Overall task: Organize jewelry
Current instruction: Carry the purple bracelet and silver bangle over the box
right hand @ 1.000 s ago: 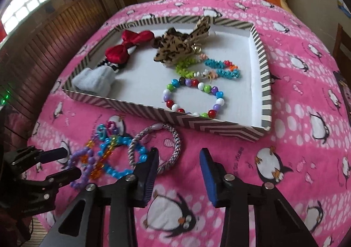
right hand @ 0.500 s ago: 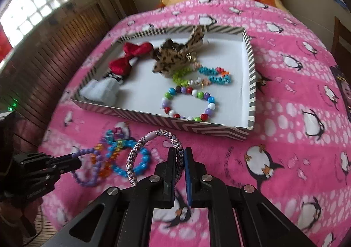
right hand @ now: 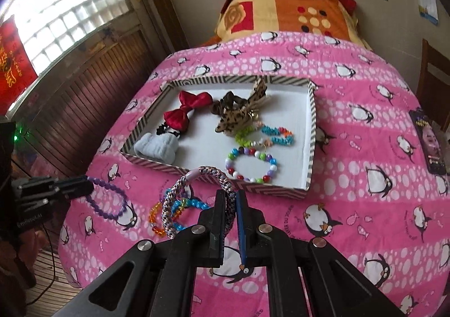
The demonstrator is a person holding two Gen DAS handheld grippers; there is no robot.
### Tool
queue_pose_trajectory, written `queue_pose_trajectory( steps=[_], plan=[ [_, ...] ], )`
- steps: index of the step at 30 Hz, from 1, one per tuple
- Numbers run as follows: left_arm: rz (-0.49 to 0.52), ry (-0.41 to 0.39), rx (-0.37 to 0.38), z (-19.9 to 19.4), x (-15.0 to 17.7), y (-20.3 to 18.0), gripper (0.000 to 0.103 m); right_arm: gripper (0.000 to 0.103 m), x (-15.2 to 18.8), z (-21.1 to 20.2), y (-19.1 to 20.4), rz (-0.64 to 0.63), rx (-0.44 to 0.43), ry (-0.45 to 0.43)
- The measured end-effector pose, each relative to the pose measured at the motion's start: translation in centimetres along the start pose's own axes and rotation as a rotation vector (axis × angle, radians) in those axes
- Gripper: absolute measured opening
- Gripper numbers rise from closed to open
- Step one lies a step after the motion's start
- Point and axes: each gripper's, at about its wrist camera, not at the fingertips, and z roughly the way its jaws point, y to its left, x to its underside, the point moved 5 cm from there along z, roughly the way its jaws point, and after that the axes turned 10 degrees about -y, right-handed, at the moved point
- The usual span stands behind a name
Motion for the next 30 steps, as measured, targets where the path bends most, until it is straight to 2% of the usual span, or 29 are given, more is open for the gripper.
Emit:
queue_pose_trajectory(
  steps=[11, 21, 30],
  plan=[
    [0.061, -0.046, -0.029, 0.7, -3.8, -1.9, 0.008, 0.007, -1.8, 0.1, -0.5, -0.014, 0.015, -0.01],
    [0.078, -0.034, -0.039, 4.5, -6.7, -3.3, 0.008, 0.007, -3.7, 2.3, -2.1, -0.034, 0.033, 0.018],
    [0.021, 0.011, -0.009, 9.7, -9.1, -4.0, 0.008, 0.007, -6.3, 6.5, -4.3, -0.049, 0.057, 0.061]
  ],
)
